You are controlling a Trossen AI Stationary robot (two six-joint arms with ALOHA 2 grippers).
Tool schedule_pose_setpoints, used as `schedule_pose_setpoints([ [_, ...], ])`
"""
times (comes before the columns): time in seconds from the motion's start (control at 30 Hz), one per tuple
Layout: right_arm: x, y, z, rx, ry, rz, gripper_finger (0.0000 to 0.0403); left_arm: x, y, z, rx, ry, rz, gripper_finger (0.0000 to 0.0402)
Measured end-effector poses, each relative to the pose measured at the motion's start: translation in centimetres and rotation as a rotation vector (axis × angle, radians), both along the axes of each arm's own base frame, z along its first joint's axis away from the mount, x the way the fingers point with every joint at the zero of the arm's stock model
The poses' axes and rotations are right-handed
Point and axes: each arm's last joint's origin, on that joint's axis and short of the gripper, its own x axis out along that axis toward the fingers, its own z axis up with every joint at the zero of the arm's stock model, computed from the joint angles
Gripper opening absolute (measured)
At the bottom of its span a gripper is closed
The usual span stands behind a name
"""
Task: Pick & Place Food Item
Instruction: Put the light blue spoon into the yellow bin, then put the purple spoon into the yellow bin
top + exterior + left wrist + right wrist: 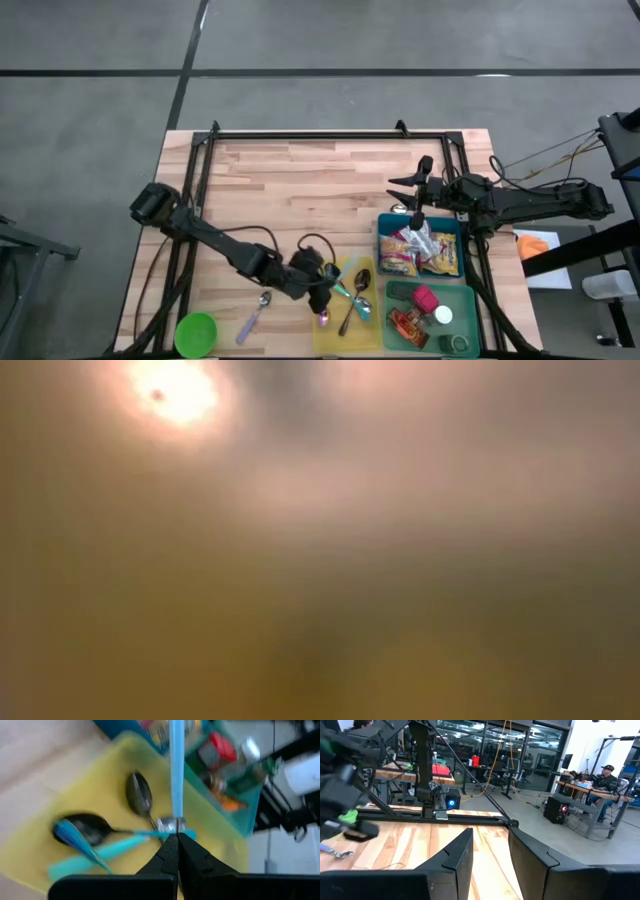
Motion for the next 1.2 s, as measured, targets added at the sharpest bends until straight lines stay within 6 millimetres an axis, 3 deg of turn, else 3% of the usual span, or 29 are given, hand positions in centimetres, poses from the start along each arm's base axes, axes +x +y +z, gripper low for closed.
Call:
schedule_pose_setpoints([
  [0.33,0.0,0.0,0.0,0.0,0.003,0.0,0.0121,2.2,0.5,-2.9,-0.098,0.202,-0.056,0.0002],
  [0.57,0.0,0.0,-0.2,0.001,0.023,0.0,0.0121,2.6,1.2,-2.9,-0.104,0.198,-0.037,0.0008],
  [0.97,0.0,0.0,-0.2,0.001,0.023,0.0,0.0121,2.5,1.2,-2.9,-0.116,0.205,-0.026,0.0137],
  [1.2,0.0,0.0,-0.2,0.001,0.023,0.0,0.0121,2.3,1.3,-2.5,-0.097,0.202,-0.044,0.0168],
])
